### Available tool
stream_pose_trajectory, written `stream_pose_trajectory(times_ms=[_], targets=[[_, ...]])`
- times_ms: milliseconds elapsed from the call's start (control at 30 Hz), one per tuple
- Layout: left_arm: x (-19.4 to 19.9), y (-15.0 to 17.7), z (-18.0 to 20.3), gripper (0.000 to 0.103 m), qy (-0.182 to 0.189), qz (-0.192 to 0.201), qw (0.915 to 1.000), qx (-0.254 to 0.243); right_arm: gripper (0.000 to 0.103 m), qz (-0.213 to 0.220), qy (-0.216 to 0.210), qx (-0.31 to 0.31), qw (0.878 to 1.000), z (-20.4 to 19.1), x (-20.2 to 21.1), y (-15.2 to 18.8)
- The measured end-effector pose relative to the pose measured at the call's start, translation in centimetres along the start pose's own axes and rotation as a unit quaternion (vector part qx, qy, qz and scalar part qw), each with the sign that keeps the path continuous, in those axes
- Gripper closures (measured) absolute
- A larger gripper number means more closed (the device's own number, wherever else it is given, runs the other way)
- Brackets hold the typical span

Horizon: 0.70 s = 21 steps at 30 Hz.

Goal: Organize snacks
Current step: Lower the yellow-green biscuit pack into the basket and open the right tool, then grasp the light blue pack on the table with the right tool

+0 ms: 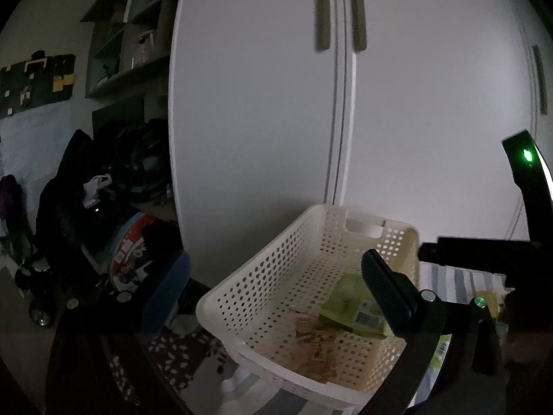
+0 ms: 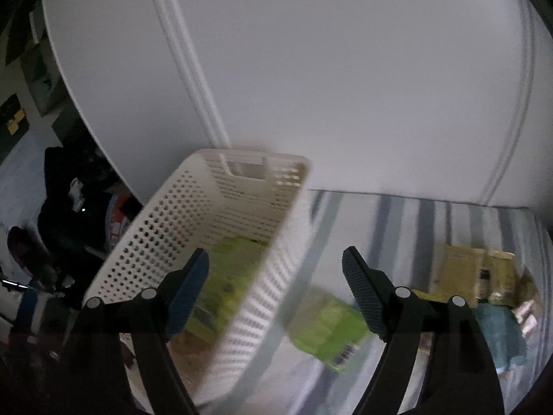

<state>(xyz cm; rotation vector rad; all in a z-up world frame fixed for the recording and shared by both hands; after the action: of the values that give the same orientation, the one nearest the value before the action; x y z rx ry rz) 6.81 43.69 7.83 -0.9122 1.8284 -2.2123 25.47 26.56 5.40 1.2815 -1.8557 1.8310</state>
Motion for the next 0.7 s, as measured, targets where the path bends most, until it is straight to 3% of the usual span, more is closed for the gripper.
stream_pose_trajectory(times_ms=[167, 367, 700], targets=[[1.3, -0.2, 1.3, 0.003, 0.021, 0.018, 0.9995, -0.014, 0.024, 0.003, 0.028, -0.014, 1.000, 3.7, 1.7, 0.9], [2.5, 0.3, 4.0, 0.003, 0.060, 0.025, 0.9967, -0.049, 0.016, 0.017, 0.079, -0.033, 0.996, 8.8, 4.6, 1.9], [5.5, 2.2, 10.0, 0.003, 0.144, 0.041, 0.9802, -0.129, 0.013, 0.000, 0.143, -0.092, 0.986, 18.2, 7.4, 5.7]])
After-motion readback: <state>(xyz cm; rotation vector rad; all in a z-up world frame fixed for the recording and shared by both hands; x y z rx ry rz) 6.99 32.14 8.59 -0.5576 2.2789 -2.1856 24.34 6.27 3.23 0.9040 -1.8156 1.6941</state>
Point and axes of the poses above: each gripper's, at about its wrist camera, not at the fingertips, and x roughly against the way its jaws point, z to its right, y to its underside, the point moved 5 cm from there along -x, roughly the way its jaws point, and after that the axes turned 2 degrees about x, right-handed, at the moved point
